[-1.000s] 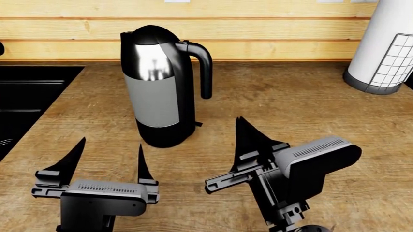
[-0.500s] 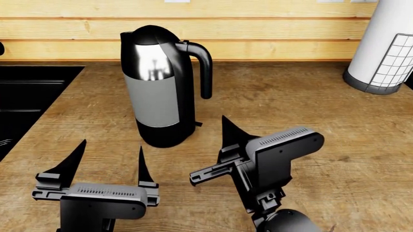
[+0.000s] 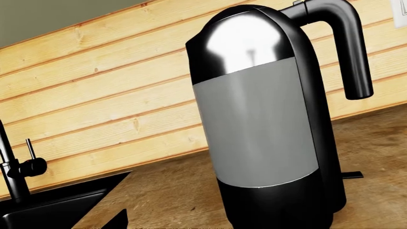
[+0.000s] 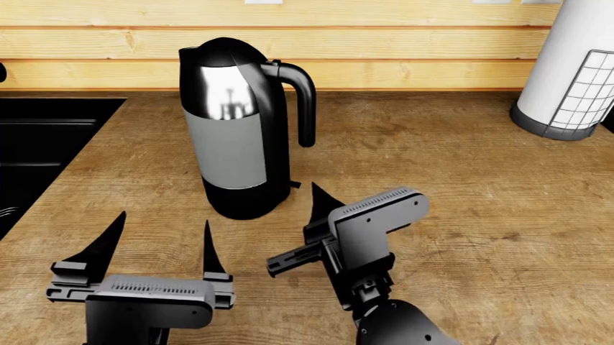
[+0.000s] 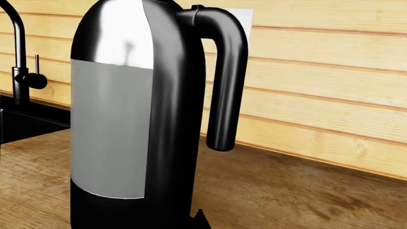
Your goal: Press down the lever to turn on the electric kettle.
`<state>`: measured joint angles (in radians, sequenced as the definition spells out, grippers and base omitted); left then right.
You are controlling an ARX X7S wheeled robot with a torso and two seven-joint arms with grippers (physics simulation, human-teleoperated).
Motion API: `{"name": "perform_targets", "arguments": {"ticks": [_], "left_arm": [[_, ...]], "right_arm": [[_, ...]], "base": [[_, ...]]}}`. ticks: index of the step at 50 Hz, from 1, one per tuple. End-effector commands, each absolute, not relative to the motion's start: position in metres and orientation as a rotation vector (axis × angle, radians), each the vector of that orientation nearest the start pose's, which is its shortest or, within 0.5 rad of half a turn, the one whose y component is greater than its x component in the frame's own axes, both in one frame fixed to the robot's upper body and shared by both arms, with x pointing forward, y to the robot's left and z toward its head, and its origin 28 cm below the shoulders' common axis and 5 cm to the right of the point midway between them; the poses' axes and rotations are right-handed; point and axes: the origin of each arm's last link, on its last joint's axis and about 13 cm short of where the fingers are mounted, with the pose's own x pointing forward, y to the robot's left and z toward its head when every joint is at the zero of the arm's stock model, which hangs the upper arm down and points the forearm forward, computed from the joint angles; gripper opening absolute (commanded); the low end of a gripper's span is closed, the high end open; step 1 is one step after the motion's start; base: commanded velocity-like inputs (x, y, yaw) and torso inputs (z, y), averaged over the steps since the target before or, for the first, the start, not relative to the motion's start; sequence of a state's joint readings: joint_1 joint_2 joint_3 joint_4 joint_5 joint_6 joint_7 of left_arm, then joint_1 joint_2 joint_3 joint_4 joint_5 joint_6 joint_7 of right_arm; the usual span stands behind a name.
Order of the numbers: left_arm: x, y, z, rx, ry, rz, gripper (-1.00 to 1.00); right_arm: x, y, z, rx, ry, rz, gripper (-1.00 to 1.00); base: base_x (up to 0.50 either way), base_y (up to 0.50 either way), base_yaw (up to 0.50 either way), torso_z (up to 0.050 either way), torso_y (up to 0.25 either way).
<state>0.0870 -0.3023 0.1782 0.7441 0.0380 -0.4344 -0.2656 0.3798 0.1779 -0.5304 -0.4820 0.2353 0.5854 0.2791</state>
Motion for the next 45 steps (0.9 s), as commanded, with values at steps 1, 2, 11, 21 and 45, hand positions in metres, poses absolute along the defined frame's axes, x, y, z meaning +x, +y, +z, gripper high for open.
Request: {"name": "perform_targets", "arguments": {"ticks": [1,2,11,21,45], "left_arm": [[0.169,0.219,0.117,0.259,-0.236,0.050,1.00],[0.169,0.219,0.117,0.259,-0.236,0.050,1.00],[0.170,0.219,0.116,0.261,-0.233,0.048,1.00],[0.170,0.219,0.115,0.259,-0.231,0.050,1.00],[0.169,0.220,0.114,0.258,-0.230,0.050,1.00]], "right_arm": [[0.247,-0.019,0.128,-0.134,-0.143,0.300,-1.00],[0.249,-0.019,0.128,-0.136,-0.141,0.292,-1.00],[0.259,-0.018,0.120,-0.154,-0.118,0.263,-1.00],[0.258,-0.016,0.115,-0.169,-0.112,0.272,-1.00],[0.260,-0.003,0.116,-0.148,-0.112,0.288,-1.00]], "base": [[0.00,0.00,0.00,0.000,0.000],[0.00,0.00,0.00,0.000,0.000],[0.00,0.00,0.00,0.000,0.000],[0.00,0.00,0.00,0.000,0.000],[0.00,0.00,0.00,0.000,0.000]]}}
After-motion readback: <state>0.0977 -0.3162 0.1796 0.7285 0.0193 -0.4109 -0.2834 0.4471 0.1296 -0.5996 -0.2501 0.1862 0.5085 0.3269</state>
